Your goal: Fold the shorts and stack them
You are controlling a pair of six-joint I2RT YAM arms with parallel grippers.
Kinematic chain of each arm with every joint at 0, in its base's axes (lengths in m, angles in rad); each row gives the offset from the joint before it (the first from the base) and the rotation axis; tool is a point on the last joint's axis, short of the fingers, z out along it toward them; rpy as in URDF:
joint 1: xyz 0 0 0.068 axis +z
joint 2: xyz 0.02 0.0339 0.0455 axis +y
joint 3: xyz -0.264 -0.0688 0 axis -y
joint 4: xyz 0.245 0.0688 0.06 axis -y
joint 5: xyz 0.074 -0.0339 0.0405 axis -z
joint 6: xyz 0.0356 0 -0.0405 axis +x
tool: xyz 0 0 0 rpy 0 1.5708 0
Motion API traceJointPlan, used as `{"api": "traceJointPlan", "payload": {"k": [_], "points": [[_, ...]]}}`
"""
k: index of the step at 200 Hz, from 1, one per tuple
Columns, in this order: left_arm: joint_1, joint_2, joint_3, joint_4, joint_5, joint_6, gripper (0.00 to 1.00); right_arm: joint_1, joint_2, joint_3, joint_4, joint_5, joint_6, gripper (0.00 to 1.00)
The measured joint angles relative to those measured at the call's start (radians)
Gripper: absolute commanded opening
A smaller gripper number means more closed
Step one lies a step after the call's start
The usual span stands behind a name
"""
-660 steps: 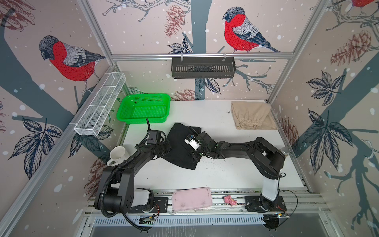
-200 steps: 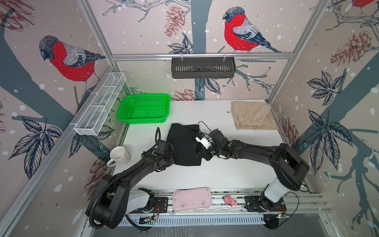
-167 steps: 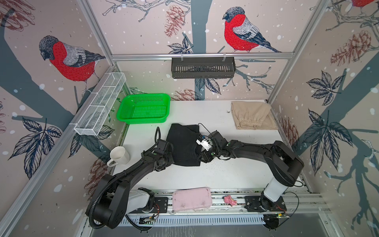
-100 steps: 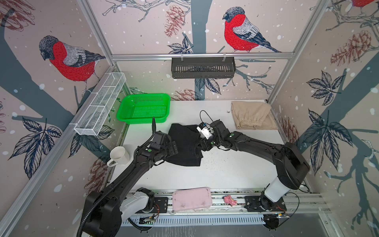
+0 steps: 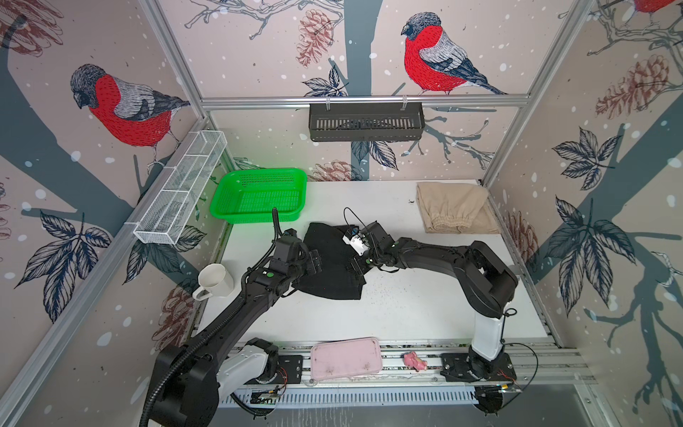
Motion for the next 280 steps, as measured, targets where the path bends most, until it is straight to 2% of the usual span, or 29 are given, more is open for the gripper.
{"api": "traceJointPlan", "payload": {"k": [21,39,51,85,103,127,164,185,238,280], "points": [[0.0,0.024,0.006,0.001,-0.002,0.013,0.83,0.0,-0.062,0.011,-0.035,0.004,-0.011,0.73],[0.001,0.029,0.029,-0.001,-0.016,0.021,0.88,-0.048,-0.129,0.074,-0.047,0.032,-0.014,0.76],[0.002,0.027,0.045,0.001,-0.022,0.03,0.96,-0.098,-0.149,0.138,-0.053,0.077,-0.016,0.79],[0.021,0.019,0.068,0.001,-0.034,0.056,0.97,-0.329,-0.1,0.308,-0.148,0.278,-0.033,0.89],[0.047,0.026,0.072,0.002,-0.026,0.073,0.97,-0.46,-0.027,0.393,-0.223,0.393,-0.033,0.89],[0.079,0.034,0.073,0.0,-0.021,0.078,0.97,-0.604,0.072,0.496,-0.29,0.477,-0.034,0.91],[0.095,0.041,0.071,0.0,-0.026,0.099,0.97,-0.763,0.229,0.655,-0.341,0.469,-0.03,0.91],[0.102,0.053,0.066,0.0,-0.03,0.099,0.97,-0.818,0.319,0.734,-0.37,0.439,-0.009,0.92],[0.121,0.081,0.065,0.002,-0.045,0.1,0.97,-0.834,0.46,0.835,-0.43,0.396,-0.006,0.92],[0.127,0.09,0.065,0.003,-0.048,0.099,0.97,-0.837,0.454,0.719,-0.408,0.372,-0.002,0.91]]}}
